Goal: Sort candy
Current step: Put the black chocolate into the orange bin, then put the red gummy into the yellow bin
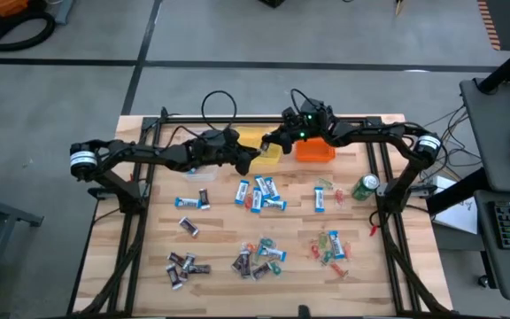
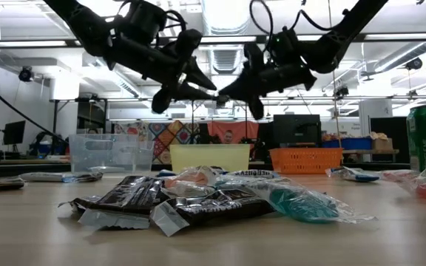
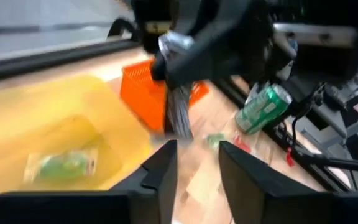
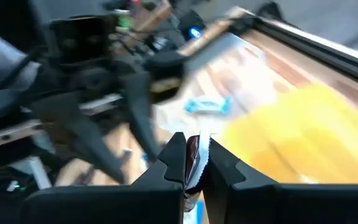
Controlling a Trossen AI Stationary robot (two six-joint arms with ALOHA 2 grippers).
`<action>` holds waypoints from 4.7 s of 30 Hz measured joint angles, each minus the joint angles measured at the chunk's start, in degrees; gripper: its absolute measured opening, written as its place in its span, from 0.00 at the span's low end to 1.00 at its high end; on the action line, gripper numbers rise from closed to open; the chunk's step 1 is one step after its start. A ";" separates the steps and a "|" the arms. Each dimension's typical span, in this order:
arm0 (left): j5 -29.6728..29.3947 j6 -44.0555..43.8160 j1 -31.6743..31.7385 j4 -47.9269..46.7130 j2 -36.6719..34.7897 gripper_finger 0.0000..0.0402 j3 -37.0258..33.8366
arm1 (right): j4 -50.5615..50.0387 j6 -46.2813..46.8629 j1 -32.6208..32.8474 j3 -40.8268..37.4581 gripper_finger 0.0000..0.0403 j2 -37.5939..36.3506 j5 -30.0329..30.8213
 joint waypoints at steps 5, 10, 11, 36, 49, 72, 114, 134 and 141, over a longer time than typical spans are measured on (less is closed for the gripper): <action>4.82 -2.82 1.11 -5.47 0.00 0.36 0.02 | -23.08 -6.48 -3.06 0.93 0.03 -2.43 12.69; 12.82 -5.71 1.54 -7.48 0.00 0.37 0.02 | -45.74 -15.16 -3.36 5.68 0.03 -5.15 24.50; 13.86 -6.03 1.56 -7.58 0.00 0.37 0.02 | -48.01 -16.40 -3.17 6.56 0.03 -5.79 26.06; 19.15 -8.81 0.93 -12.92 0.00 0.31 0.02 | -62.47 -16.18 -1.99 9.15 0.47 -10.33 37.17; 10.96 0.88 -10.76 -27.10 0.04 0.31 0.43 | -53.68 -3.67 20.45 -4.77 0.47 -26.61 31.77; -10.12 -6.87 -19.35 -27.29 3.23 0.45 3.80 | -49.18 8.87 40.30 -8.48 0.48 -28.38 50.09; -17.04 -9.45 -21.91 -22.95 15.34 0.02 3.72 | -48.30 7.29 40.29 -9.25 0.48 -27.74 50.11; -16.43 11.35 -16.19 -22.43 -3.67 0.00 3.67 | -48.01 3.97 40.25 -9.35 0.48 -27.74 54.92; -16.48 19.48 -3.85 -20.76 -4.97 0.00 3.68 | -45.74 1.25 40.14 -9.38 0.48 -27.76 56.09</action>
